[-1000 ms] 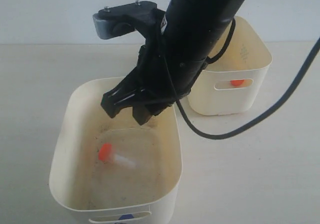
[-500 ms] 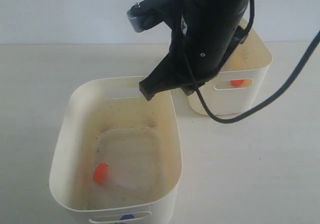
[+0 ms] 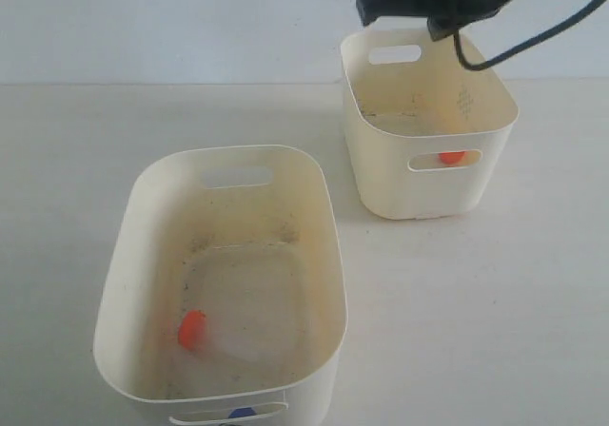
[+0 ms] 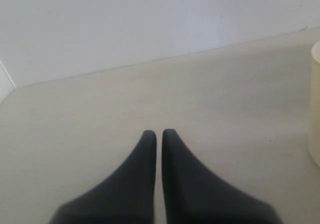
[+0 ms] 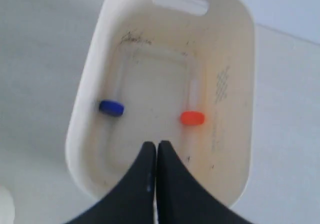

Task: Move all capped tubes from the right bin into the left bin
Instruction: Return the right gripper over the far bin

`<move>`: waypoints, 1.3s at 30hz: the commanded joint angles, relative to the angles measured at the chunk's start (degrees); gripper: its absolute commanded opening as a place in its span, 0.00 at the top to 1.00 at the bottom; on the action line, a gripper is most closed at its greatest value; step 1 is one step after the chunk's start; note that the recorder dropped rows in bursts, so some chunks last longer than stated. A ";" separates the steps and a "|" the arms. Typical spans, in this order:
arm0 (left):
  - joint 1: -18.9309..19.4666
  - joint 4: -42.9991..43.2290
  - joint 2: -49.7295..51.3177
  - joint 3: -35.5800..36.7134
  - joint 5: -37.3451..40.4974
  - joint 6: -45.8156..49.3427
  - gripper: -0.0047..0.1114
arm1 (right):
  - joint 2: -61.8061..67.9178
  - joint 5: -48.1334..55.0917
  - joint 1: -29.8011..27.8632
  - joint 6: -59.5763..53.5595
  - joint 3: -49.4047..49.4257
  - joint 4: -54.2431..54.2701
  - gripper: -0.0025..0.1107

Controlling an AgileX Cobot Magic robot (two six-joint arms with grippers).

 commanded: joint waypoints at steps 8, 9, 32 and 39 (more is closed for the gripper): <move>-0.08 -0.21 0.03 -0.21 -0.43 -0.76 0.92 | 13.52 3.00 -9.28 -10.95 -17.37 5.67 0.98; -0.08 -0.21 0.03 -0.21 -0.43 -0.76 0.92 | 15.33 5.19 -9.83 -11.83 -19.70 7.59 0.98; -0.08 -0.21 0.03 -0.21 -0.43 -0.76 0.92 | 33.77 12.59 -18.66 -22.32 -33.56 37.98 0.98; -0.08 -0.21 0.03 -0.21 -0.43 -0.76 0.92 | 34.09 11.83 -18.47 -23.52 -33.56 40.34 0.98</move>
